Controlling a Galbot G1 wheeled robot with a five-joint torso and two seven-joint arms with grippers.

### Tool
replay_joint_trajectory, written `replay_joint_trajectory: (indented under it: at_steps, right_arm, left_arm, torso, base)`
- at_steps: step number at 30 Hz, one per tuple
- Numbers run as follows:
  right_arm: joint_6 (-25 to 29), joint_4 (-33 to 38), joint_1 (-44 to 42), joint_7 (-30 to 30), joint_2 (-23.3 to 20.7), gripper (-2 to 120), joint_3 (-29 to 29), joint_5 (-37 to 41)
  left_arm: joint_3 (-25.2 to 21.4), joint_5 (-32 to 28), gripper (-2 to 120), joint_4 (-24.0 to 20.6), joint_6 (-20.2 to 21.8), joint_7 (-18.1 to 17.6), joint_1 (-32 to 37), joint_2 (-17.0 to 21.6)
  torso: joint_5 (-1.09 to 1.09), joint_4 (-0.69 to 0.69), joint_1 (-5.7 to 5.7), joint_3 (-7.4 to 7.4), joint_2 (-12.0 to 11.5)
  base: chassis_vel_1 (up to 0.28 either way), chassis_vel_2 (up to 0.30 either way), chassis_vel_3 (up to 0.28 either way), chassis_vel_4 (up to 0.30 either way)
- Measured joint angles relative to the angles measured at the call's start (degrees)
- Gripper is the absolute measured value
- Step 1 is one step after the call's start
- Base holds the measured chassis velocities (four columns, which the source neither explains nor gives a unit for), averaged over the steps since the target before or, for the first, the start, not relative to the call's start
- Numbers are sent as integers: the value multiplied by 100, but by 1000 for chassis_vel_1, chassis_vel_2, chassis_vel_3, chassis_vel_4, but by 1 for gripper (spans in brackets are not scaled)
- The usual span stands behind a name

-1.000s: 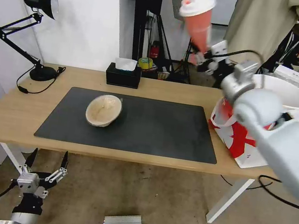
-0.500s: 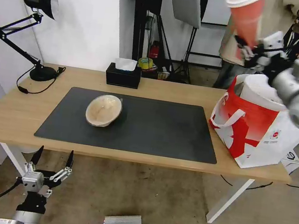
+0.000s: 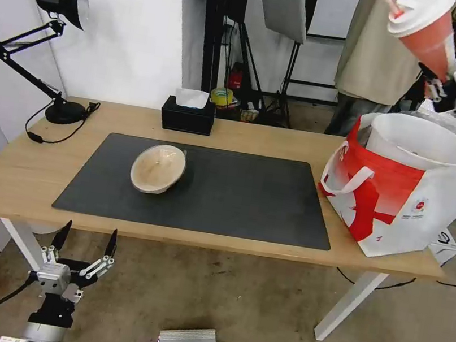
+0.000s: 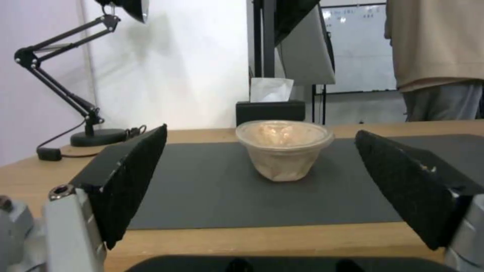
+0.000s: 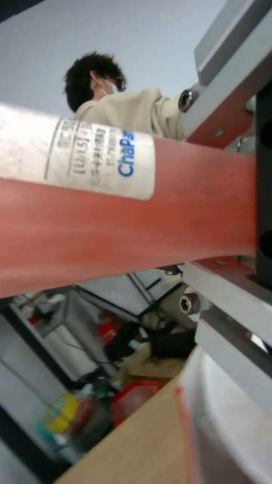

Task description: Pick up the trash from the table and place it into the takeout bag.

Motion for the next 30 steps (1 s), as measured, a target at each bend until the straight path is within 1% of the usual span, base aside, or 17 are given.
replay_joint_trajectory:
  at_steps: [1,7,10,11,15,19,20,23,26,30]
  right_arm:
    - [0,0,0,0,0,11,0,0]
    - [108,-399,359,-555,-263,11,-166,-116]
    - [187,-555,474,-935,-321,11,-214,-347]
    - [187,-555,474,-935,-321,11,-214,-347]
    - [205,-671,555,-1313,-369,11,-242,-739]
    - [228,-794,641,-1523,-394,11,-304,-898]
    - [261,-875,673,-1702,-421,11,-328,-983]
    - [321,-939,681,-1880,-465,11,-367,-1050]
    - [387,-990,704,-1978,-484,11,-439,-1136]
    - [441,-1015,808,-2137,-389,11,-594,-1312]
  left_arm:
    - [0,0,100,0,0,0,0,0]
    - [-32,-11,100,-13,0,67,-23,4]
    - [-34,-16,100,-13,-25,136,-8,9]
    - [-34,-16,100,-13,-25,136,-8,9]
    - [-39,-34,100,-28,-68,218,11,28]
    - [-41,-46,100,-43,-77,239,25,39]
    - [-41,-49,100,-44,-79,252,26,48]
    - [-41,-61,100,-44,-82,270,24,52]
    - [-47,-71,100,-47,-95,365,24,54]
    - [-46,-72,100,-50,-143,466,38,53]
  torso:
    - [0,0,0,0,0]
    - [-1,0,0,0,0]
    - [-1,-1,0,0,0]
    - [-1,-1,0,0,0]
    - [-1,0,0,0,0]
    - [-1,0,0,0,0]
    - [-1,0,0,0,0]
    - [-1,-1,0,0,0]
    - [-1,-1,0,0,0]
    - [-1,0,0,0,0]
  base:
    - [0,0,0,0]
    - [0,0,0,0]
    - [0,0,0,0]
    - [0,0,0,0]
    - [0,0,0,0]
    - [0,0,0,0]
    - [0,0,0,0]
    - [0,0,0,0]
    - [0,0,0,0]
    - [0,0,0,0]
